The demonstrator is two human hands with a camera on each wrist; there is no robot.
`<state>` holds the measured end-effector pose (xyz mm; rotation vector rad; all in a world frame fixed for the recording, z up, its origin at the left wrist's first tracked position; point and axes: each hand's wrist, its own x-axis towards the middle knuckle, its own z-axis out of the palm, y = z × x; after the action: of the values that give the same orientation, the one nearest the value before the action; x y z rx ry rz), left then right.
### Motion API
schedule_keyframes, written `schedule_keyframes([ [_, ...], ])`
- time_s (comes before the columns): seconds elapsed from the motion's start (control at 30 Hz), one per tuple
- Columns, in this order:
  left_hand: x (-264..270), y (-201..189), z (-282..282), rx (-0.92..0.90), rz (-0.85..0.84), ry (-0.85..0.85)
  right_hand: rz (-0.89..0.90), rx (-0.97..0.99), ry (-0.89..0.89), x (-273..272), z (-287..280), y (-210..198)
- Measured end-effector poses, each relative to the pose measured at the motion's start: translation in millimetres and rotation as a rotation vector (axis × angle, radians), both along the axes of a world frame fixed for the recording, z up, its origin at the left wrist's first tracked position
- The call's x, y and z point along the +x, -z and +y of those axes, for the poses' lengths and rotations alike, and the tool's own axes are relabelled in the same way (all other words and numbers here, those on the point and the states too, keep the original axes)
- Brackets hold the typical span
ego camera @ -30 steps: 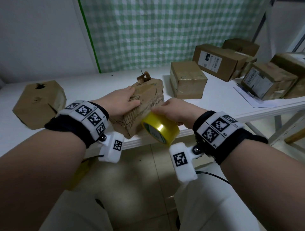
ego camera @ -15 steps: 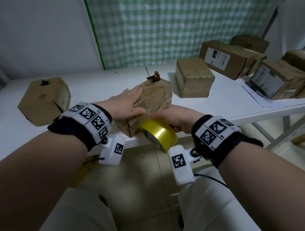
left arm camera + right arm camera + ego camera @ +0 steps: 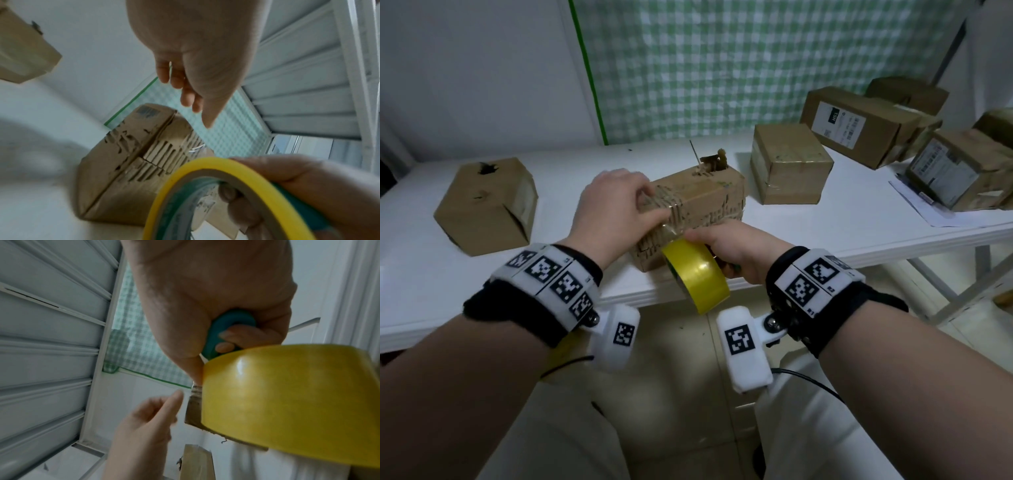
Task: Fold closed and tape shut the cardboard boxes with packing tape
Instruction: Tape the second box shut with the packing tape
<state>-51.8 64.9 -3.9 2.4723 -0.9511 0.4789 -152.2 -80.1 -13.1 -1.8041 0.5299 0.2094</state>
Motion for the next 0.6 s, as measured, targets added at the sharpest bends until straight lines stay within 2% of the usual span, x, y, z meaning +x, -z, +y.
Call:
schedule_keyframes([
  [0.03,-6.1,0.0,6.6,-0.062,0.029,-0.041,0.003,0.004,0.000,0.0,0.0,-0.2],
  [0.1,-14.9,4.5,16.7,-0.054,0.183,-0.085,0.009,0.021,0.008,-0.1,-0.4,-0.7],
  [0.17,-19.8,11.7,21.7,-0.071,0.511,-0.050,0.009,0.031,0.013,0.3,0.3,-1.0],
  [0.23,-25.0,16.8,20.9,-0.191,0.910,-0.022,0.004,0.023,0.001,1.4,3.4,-0.7],
  [0.3,-29.4,18.8,16.7,-0.288,1.150,-0.003,-0.008,0.012,-0.017,2.8,7.6,-0.3],
  [0.4,-35.1,17.6,9.0,-0.435,1.311,0.019,-0.044,0.006,-0.052,3.0,11.4,0.9],
  [0.6,-31.7,15.6,6.5,-0.779,1.418,-0.110,-0.042,0.027,-0.042,-3.4,2.4,-3.8],
])
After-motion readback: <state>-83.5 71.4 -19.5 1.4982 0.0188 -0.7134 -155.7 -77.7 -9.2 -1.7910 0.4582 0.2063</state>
